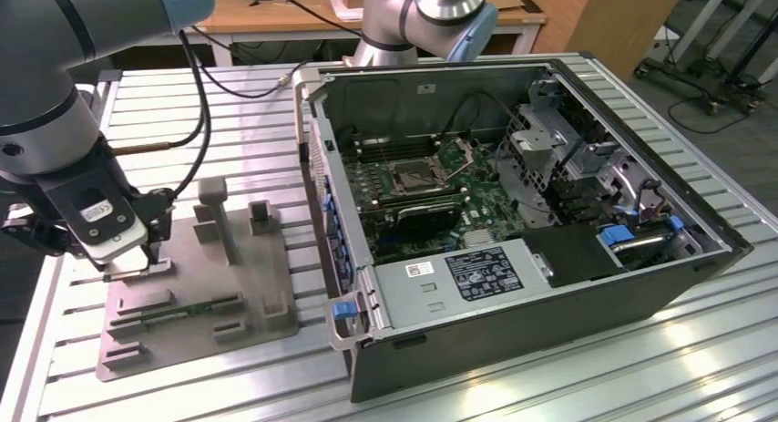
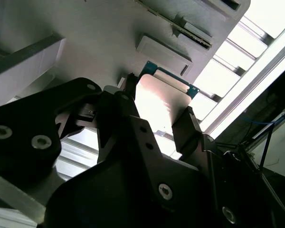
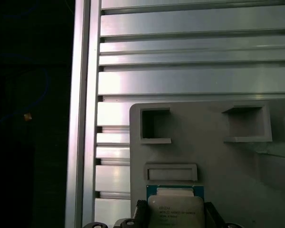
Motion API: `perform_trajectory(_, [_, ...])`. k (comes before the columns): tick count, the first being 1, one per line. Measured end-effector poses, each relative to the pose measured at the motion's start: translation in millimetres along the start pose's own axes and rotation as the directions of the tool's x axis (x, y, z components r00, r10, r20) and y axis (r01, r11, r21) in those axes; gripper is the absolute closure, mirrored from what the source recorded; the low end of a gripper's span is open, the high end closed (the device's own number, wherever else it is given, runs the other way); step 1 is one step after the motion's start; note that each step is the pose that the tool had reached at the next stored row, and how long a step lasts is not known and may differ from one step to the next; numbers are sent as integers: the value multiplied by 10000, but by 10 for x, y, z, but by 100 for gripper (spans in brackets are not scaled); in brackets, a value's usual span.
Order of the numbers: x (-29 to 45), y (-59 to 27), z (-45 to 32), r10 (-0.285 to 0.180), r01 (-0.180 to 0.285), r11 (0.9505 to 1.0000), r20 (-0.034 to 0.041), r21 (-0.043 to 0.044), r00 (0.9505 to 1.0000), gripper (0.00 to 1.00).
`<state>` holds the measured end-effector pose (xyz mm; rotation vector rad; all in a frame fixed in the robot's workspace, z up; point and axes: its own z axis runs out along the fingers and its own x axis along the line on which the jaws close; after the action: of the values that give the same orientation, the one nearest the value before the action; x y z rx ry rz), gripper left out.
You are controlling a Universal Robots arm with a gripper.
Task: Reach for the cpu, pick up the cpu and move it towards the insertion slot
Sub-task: 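Pick up the cpu and move it towards the insertion slot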
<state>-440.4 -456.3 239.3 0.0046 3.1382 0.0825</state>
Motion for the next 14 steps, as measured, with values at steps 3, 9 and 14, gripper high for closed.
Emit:
perform_trajectory(3, [0,1,-16,0,0,10000,1,-1,10000,45])
perform_trajectory(9, [0,2,-59,0,0,10000,1,-1,10000,45])
perform_trajectory(14, [0,4,-85,0,0,10000,2,-1,10000,45])
